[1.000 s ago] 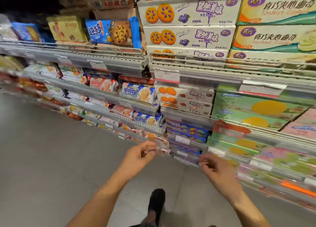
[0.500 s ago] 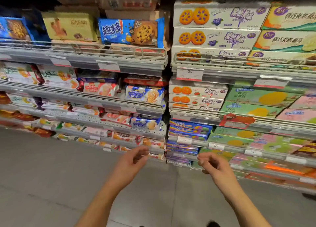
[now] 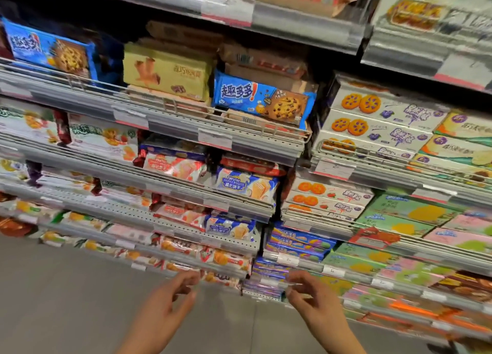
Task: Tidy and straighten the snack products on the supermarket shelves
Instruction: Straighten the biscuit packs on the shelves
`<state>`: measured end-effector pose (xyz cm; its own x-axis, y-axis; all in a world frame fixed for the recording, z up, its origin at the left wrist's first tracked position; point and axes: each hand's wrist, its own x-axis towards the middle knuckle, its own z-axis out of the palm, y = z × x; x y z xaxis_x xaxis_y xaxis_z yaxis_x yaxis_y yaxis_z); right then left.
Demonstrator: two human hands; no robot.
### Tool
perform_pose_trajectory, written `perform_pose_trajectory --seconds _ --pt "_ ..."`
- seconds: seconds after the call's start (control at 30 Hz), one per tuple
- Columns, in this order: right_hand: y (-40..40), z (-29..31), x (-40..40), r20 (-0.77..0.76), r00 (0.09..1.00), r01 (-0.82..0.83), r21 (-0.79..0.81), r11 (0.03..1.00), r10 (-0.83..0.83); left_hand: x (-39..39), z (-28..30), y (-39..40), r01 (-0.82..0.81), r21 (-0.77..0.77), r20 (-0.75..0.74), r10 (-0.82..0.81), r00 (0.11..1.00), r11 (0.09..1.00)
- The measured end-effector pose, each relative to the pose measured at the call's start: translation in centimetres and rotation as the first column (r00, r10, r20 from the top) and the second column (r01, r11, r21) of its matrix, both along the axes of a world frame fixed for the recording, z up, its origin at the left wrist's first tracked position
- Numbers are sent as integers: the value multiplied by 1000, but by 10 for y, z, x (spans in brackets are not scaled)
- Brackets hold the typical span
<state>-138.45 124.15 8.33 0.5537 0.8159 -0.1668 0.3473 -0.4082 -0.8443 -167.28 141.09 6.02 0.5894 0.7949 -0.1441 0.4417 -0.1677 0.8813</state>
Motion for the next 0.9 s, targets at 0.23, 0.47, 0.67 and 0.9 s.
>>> perform_pose_trajectory --seconds 0.23,0.47,0.67,0.9 --pt "55 6 -11 -5 1000 -19 9 1000 19 -19 -12 38 -32 -23 -85 30 996 999" --pt "126 -2 -7 -103 995 17 42 999 -12 -15 10 107 15 70 -183 -2 983 997" --pt "193 13 19 -164 986 49 115 992 -29 4 46 193 51 244 -219 4 976 968" --pt "243 27 37 -324 933 222 171 960 -158 23 56 247 152 231 -267 -88 960 961"
